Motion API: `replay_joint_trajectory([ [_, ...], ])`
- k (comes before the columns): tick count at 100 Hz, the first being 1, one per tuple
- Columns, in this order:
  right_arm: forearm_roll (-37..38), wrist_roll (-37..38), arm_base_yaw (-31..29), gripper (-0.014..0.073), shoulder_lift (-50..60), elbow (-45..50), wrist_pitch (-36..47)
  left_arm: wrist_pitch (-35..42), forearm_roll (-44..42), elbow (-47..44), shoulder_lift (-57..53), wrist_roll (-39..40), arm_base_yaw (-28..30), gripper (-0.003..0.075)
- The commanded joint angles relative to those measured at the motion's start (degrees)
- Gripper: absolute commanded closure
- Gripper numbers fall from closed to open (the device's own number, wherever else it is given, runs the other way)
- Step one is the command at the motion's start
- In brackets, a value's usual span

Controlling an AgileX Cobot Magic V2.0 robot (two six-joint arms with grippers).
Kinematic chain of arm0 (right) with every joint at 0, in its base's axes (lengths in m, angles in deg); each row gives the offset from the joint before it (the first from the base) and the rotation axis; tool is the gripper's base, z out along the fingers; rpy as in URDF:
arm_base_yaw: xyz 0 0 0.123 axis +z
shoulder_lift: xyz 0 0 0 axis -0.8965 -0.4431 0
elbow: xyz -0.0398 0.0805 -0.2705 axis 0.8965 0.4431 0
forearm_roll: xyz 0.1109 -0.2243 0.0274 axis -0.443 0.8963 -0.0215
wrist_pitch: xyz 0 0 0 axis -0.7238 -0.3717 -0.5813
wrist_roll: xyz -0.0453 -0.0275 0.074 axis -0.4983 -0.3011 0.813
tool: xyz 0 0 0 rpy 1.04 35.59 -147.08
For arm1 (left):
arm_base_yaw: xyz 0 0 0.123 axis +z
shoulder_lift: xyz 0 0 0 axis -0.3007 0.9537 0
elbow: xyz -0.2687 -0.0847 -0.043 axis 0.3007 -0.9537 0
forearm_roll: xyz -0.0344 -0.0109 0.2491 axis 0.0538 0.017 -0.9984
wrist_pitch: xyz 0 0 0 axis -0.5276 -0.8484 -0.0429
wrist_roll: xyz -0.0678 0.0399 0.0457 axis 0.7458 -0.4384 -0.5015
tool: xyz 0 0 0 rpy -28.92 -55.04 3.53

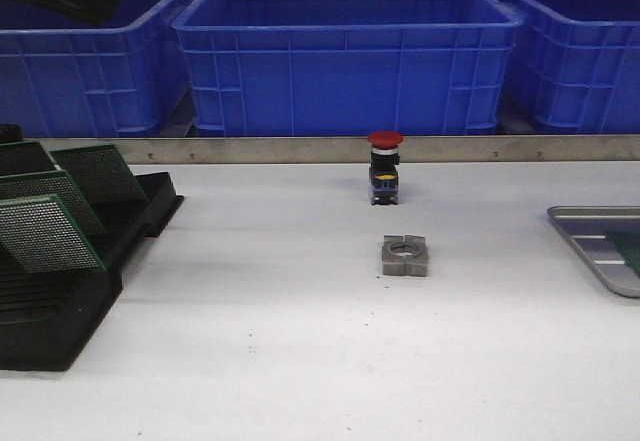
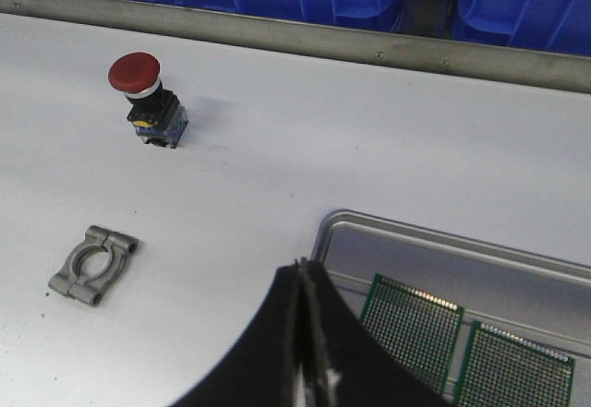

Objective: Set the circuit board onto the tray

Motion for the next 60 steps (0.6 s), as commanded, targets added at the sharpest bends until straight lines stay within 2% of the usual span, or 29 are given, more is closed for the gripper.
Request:
replay_joint_trajectory([
  [1, -3.9, -0.7, 2.6, 0.0655, 6.0, 1.1, 6.2, 9.8, 5.5, -0.9, -4.7, 1.9, 0.1, 0.0738],
  [17, -4.1, -0.7, 6.7, 0.0655, 16.0, 6.0, 13.8, 18.3, 7.2, -6.5, -12.2, 1.9, 0.1, 0.0738],
  [60, -4.1, -0.8, 7.7, 0.0655, 46.6, 18.0, 16.7, 21.3, 7.2, -19.7, -34.5, 1.9, 0.1, 0.0737],
])
